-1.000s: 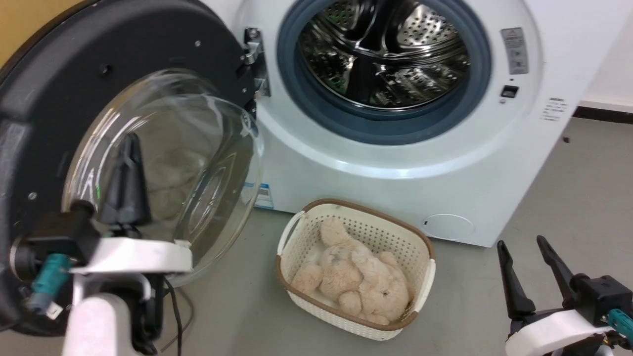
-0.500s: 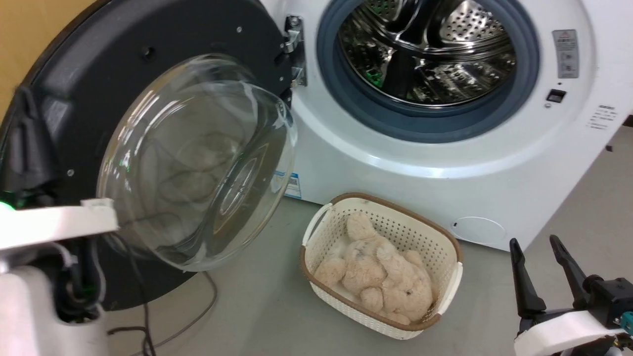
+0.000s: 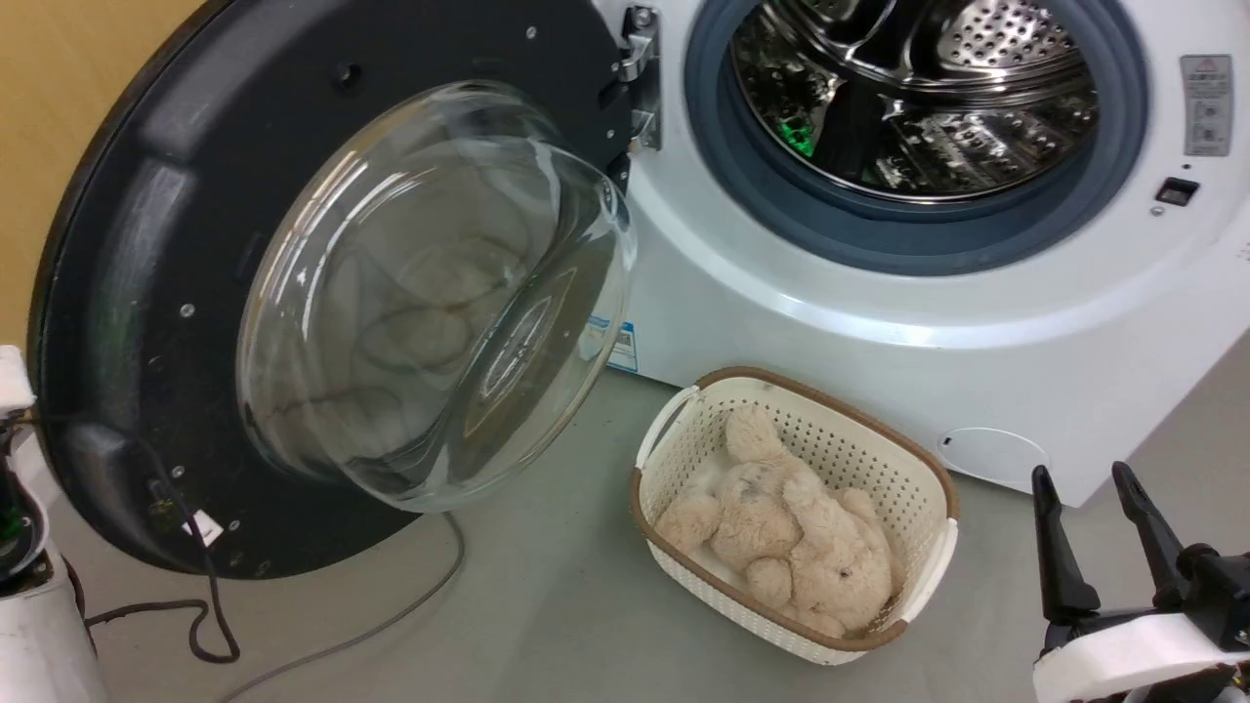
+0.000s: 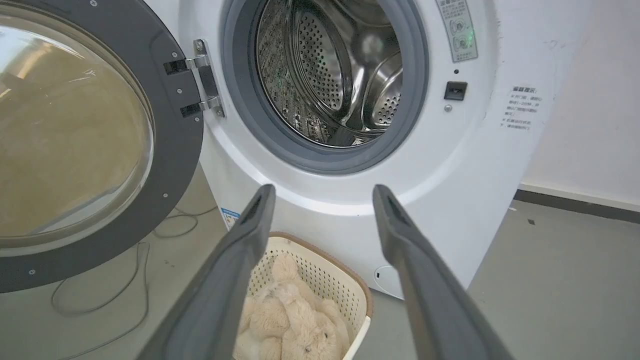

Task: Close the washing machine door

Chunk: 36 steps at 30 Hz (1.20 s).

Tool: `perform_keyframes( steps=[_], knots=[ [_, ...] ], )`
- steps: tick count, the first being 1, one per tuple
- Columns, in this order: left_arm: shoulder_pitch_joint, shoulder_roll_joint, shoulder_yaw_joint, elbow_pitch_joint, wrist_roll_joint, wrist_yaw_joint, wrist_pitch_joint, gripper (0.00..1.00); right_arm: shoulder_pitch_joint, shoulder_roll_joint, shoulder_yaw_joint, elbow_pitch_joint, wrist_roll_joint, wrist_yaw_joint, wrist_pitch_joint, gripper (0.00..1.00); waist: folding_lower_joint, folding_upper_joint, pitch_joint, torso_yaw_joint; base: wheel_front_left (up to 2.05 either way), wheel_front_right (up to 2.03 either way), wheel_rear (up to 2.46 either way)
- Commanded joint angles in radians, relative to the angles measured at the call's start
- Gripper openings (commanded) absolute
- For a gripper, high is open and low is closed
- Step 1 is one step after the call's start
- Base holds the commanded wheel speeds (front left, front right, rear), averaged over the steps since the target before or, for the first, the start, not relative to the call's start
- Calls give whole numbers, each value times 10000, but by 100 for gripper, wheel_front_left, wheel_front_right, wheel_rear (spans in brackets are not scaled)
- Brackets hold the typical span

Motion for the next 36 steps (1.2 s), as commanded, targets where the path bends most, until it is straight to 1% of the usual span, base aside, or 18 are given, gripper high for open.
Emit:
perform_keyframes(
  steps=[1, 3, 5, 11, 12, 15, 20, 24, 36],
  knots=[
    [-247, 59, 225, 188, -485, 89, 211, 0, -152, 31, -67, 41, 93, 5, -102, 100, 0, 0, 38, 87, 0, 0, 0],
    [-353, 106, 517, 492, -1043, 172, 493, 0, -162, 32, -109, 58, 94, 5, -144, 100, 0, 0, 85, 176, 0, 0, 0],
    [-437, 154, 852, 816, -1624, 149, 739, 0, -187, 33, -146, 73, 90, 5, -186, 100, 0, 0, 142, 252, 0, 0, 0],
    [-449, 185, 1516, 2029, -3254, -101, 1841, 0, -282, 35, -234, 115, 75, 5, -311, 100, 0, 0, 302, 436, 0, 0, 0],
    [-449, 185, 1516, 2029, -3254, -101, 1841, 0, -282, 35, -234, 115, 75, 5, -311, 100, 0, 0, 302, 436, 0, 0, 0],
    [-450, 166, 1796, 2607, -3985, -287, 2370, 0, -307, 36, -277, 125, 59, 6, -373, 100, 0, 0, 383, 504, 0, 0, 0],
    [-225, 91, 1815, 3073, -4798, -658, 3398, 0, -363, 38, -333, 154, 50, 6, -477, 100, 0, 0, 506, 584, 0, 0, 0],
    [53, -55, 1744, 3000, -5313, -741, 4099, 0, -469, 40, -409, 164, 70, 6, -560, 100, 0, 0, 620, 633, 0, 0, 0],
    [1109, -841, 1650, 1845, -7192, -877, 6153, 0, -508, 45, -648, 273, 280, 7, -809, 100, 0, 0, 764, 865, 0, 0, 0]
  ],
)
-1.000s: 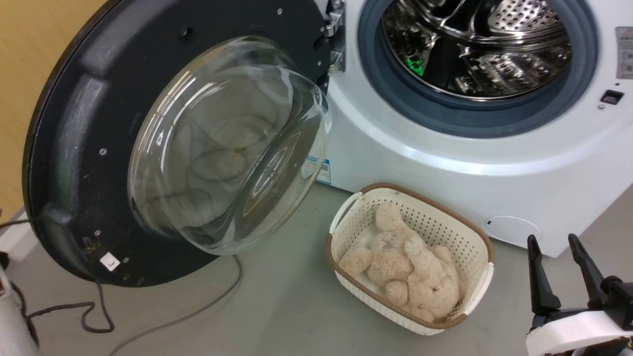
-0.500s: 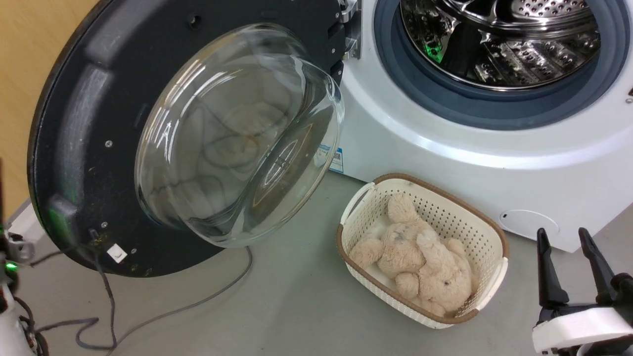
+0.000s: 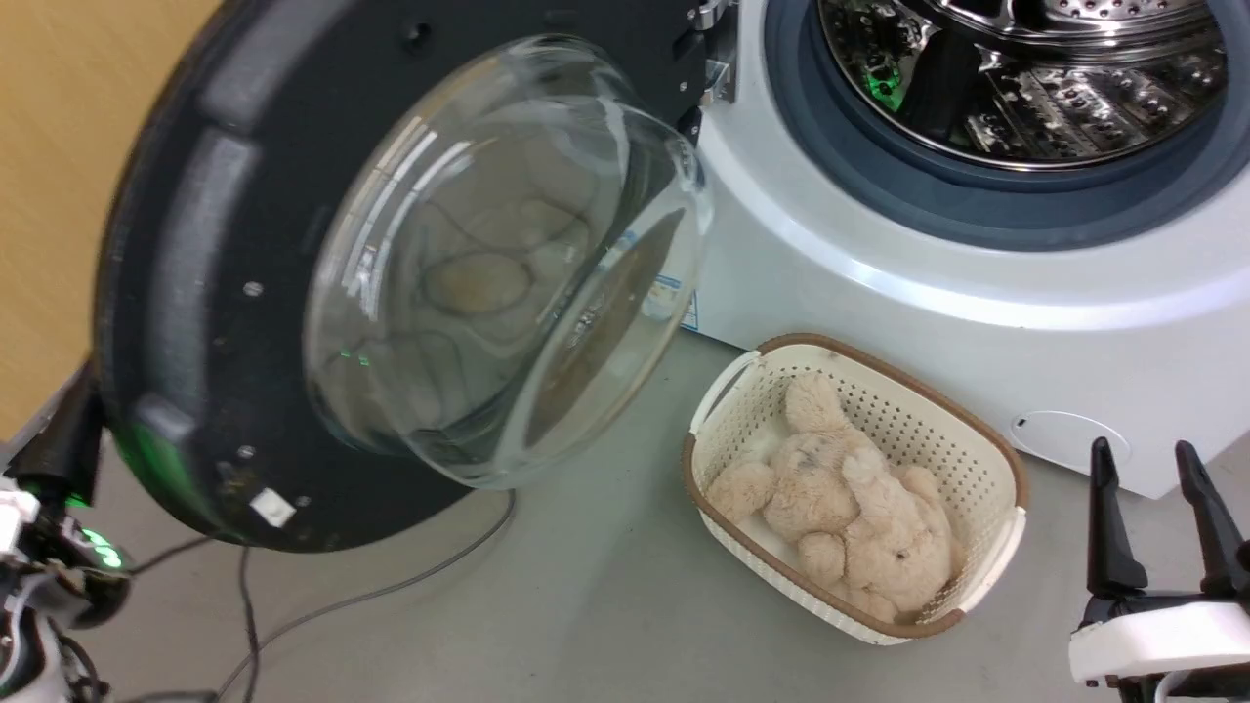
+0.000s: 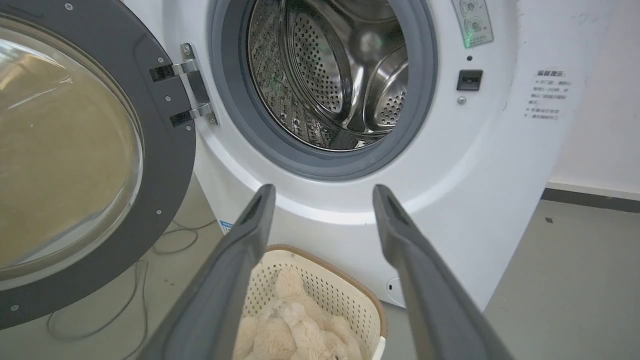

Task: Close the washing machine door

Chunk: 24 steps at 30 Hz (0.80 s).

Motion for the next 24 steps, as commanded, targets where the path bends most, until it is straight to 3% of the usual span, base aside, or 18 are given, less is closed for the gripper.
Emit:
perform_keyframes(
  steps=[1, 7, 14, 24],
  knots=[
    [264, -227, -67, -155, -367, -67, 369, 0, -130, 41, -98, 49, 140, 7, -111, 100, 0, 0, 28, 86, 0, 0, 0],
    [959, -637, -813, -1157, -988, -133, 1302, 0, -230, 44, -282, 122, 226, 7, -236, 100, 0, 0, 138, 368, 0, 0, 0],
    [2006, -819, -2360, -2921, -2049, -209, 1934, 0, -251, 47, -428, 208, 334, 8, -382, 100, 0, 0, 184, 668, 0, 0, 0],
    [2867, -831, -5264, -4850, -2130, -222, 1632, 0, -438, 47, -351, 308, 479, 8, -406, 100, 0, 0, 199, 242, 0, 0, 0]
  ],
)
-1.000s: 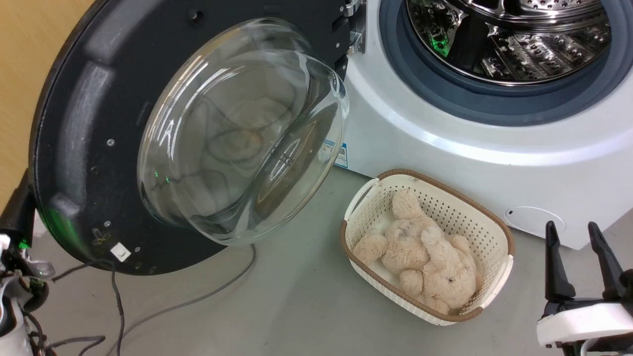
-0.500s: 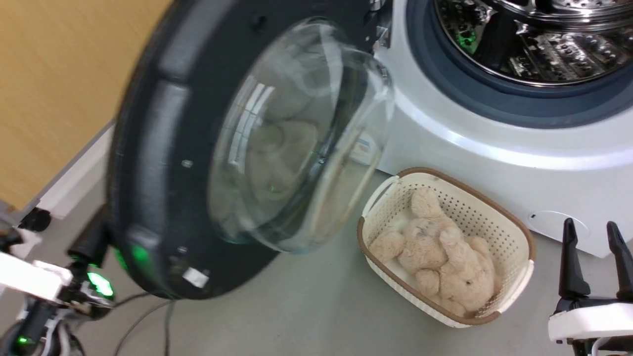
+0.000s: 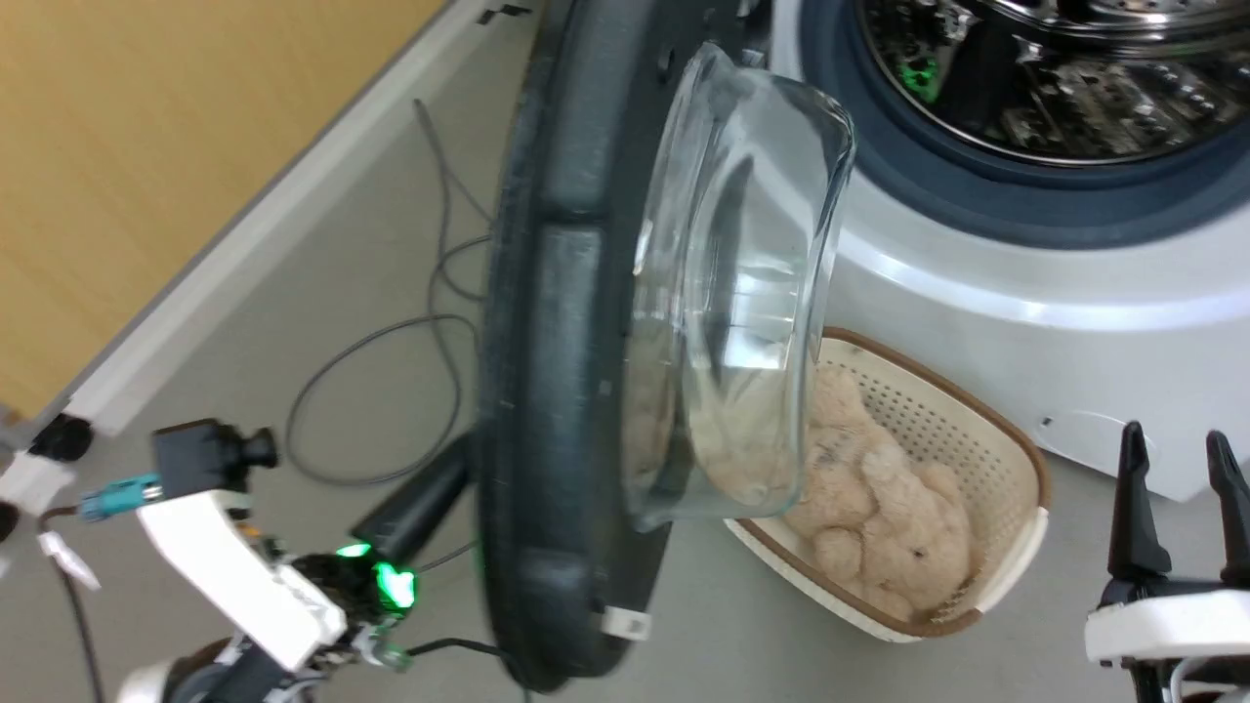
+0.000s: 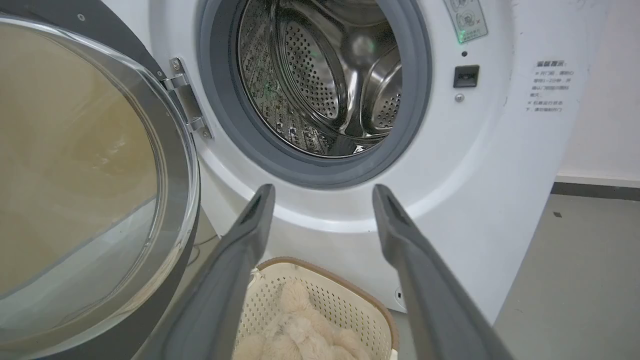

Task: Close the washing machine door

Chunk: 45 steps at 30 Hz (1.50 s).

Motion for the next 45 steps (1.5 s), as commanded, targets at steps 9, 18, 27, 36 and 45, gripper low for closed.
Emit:
perform_keyframes(
  steps=[9, 18, 27, 36, 45],
  knots=[
    [-441, -17, -1998, 102, 612, -48, -677, 0, -419, 32, 80, -16, 126, 8, -45, 100, 0, 0, 278, -1478, 0, 0, 0],
    [-1330, -18, -3392, 1244, 762, -48, -1981, 0, -598, 32, 119, 42, 286, 8, -45, 100, 0, 0, 361, -2936, 0, 0, 0],
    [-2467, -17, -4349, 2683, 1182, -48, -3445, 0, -635, 32, 278, 45, 522, 8, -45, 100, 0, 0, 564, -4490, 0, 0, 0],
    [-3814, -17, -5216, 4612, 1377, -48, -5215, 0, -742, 32, 306, 10, 688, 8, -45, 100, 0, 0, 840, -5398, 0, 0, 0],
    [-4302, 237, -6156, 4582, 1366, -48, -6914, 0, -715, 32, 324, -7, 643, 8, -45, 100, 0, 0, 726, -5259, 0, 0, 0]
  ],
)
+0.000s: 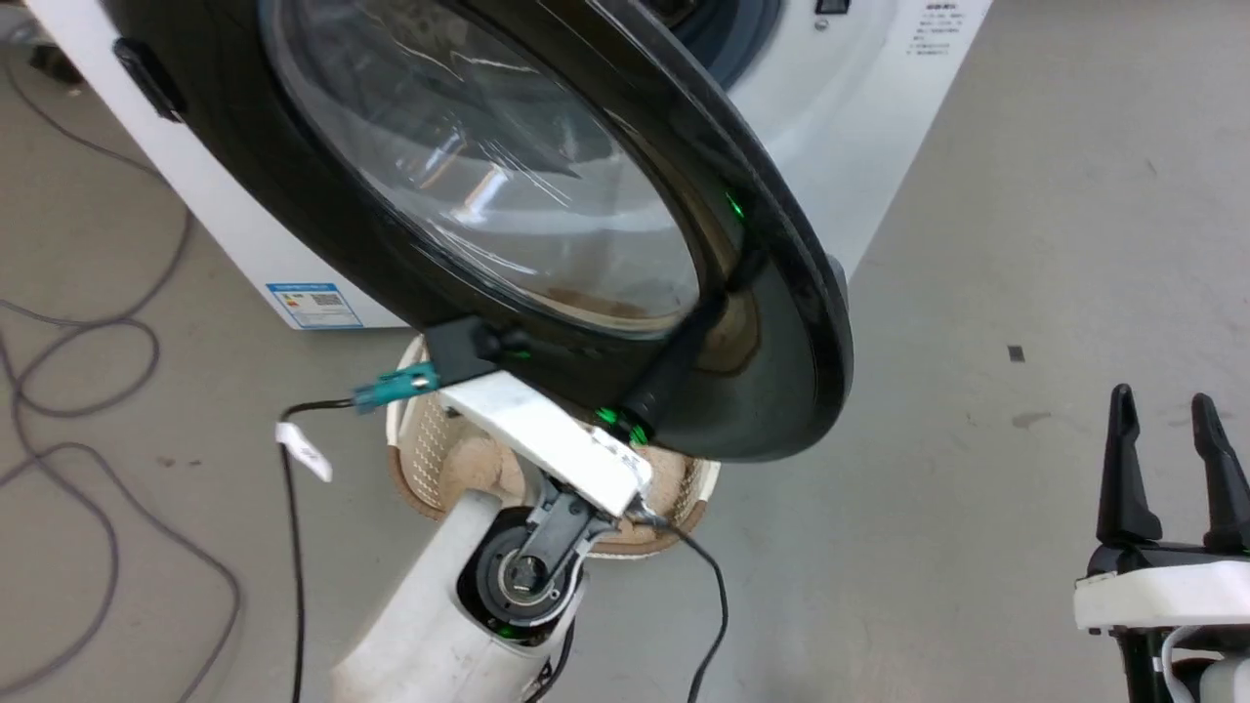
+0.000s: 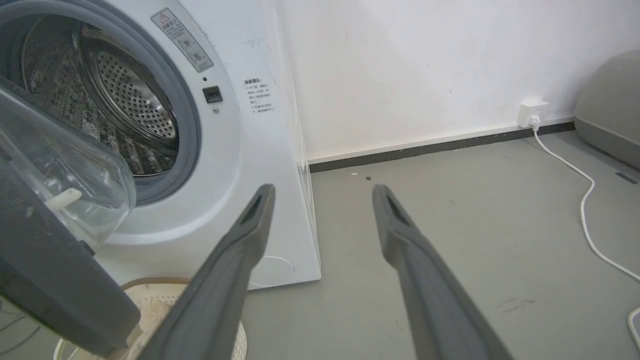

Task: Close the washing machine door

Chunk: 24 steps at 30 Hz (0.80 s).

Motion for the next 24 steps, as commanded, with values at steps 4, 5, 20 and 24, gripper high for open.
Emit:
perform_keyframes(
  steps=[4, 5, 20, 24],
  knots=[
    [-217, 560, -88, -648, 627, -48, -1388, 0, -91, 15, -236, -74, -184, 8, -46, 100, -1, 0, -347, 252, 0, 0, 0],
    [-276, 760, -137, -721, 1038, -48, -1896, 0, -86, 15, -300, -122, -233, 8, -46, 100, -1, 0, -429, 302, 0, 0, 0],
    [721, 702, 3790, -1455, 11076, 2166, -3345, 100, -164, 15, -761, -1604, -497, 8, -46, 100, -1, 0, -1088, 1172, 0, 0, 0],
    [1529, 538, 4263, -1715, 12339, 2629, -3345, 100, -441, 15, -567, -2258, -339, 8, -46, 100, -1, 0, -1181, 1428, 0, 0, 0]
  ],
)
